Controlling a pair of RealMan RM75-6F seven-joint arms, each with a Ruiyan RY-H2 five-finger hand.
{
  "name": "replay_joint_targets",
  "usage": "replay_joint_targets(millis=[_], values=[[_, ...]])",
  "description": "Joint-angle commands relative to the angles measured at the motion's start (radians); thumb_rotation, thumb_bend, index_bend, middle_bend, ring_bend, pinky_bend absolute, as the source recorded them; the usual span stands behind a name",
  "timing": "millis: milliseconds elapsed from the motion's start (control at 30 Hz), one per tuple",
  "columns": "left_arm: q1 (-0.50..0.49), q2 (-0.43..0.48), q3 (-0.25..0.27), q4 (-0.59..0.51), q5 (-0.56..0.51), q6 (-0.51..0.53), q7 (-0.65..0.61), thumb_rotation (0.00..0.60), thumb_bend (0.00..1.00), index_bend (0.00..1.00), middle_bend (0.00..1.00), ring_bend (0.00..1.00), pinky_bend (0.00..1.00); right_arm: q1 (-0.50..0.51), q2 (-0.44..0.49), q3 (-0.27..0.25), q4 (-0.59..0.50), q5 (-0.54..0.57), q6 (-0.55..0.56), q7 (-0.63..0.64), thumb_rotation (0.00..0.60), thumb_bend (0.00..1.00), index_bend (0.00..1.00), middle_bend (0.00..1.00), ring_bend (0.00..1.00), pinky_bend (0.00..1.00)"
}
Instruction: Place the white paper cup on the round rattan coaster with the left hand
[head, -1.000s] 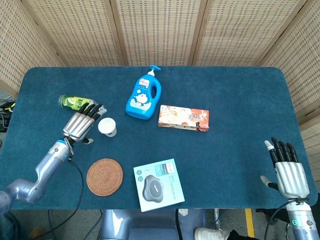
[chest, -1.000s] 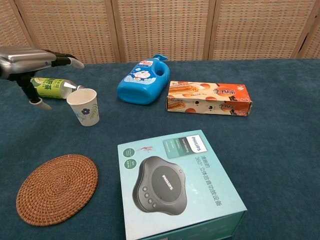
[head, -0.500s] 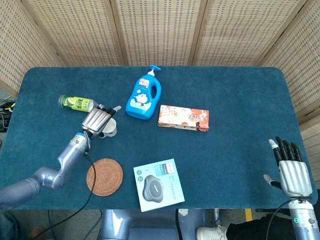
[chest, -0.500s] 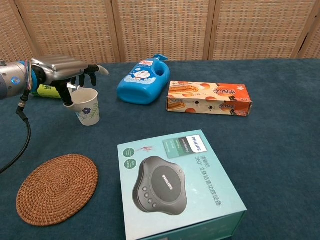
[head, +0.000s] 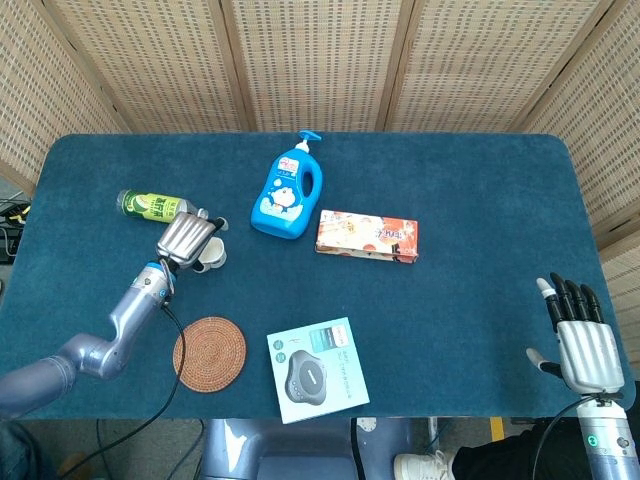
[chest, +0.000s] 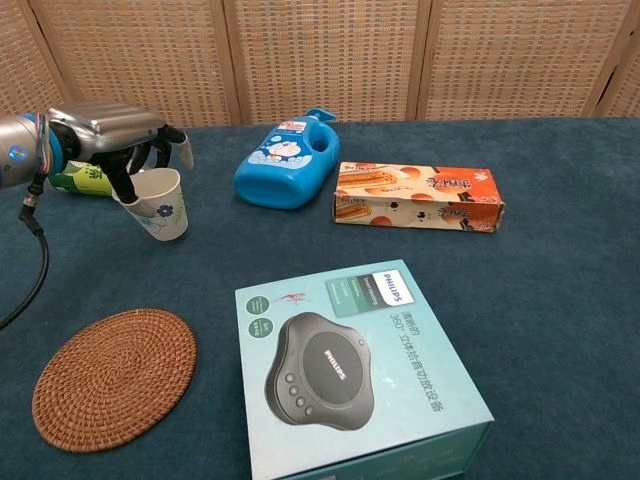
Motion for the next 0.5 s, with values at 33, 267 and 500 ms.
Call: replay_joint_targets(millis=[33, 267, 500], values=[[0.03, 0.054, 0.011, -0.057, 0.041, 0.054, -0.044, 0.6, 0.0, 0.32, 0.52, 0.56, 0.51, -0.001, 0.0, -0.002, -0.002, -0.003, 0.001, 0.0, 0.6, 0.0, 0.02, 0.0, 0.0, 0.0], [0.109, 0.219, 0.073, -0.25, 0.163, 0.158, -0.137, 0.6, 0.0, 0.32, 0.52, 0.56, 0.52, -0.001, 0.001, -0.007, -0.009, -0.013, 0.006, -0.002, 0.6, 0.0, 0.02, 0.0, 0.0, 0.0], [0.187, 0.323, 0.171, -0.397, 0.312, 0.251, -0.216, 0.6, 0.0, 0.32, 0.52, 0.56, 0.51, -0.002, 0.005, -0.011, -0.014, -0.019, 0.008, 0.002, 0.6, 0.0, 0.02, 0.0, 0.0, 0.0]])
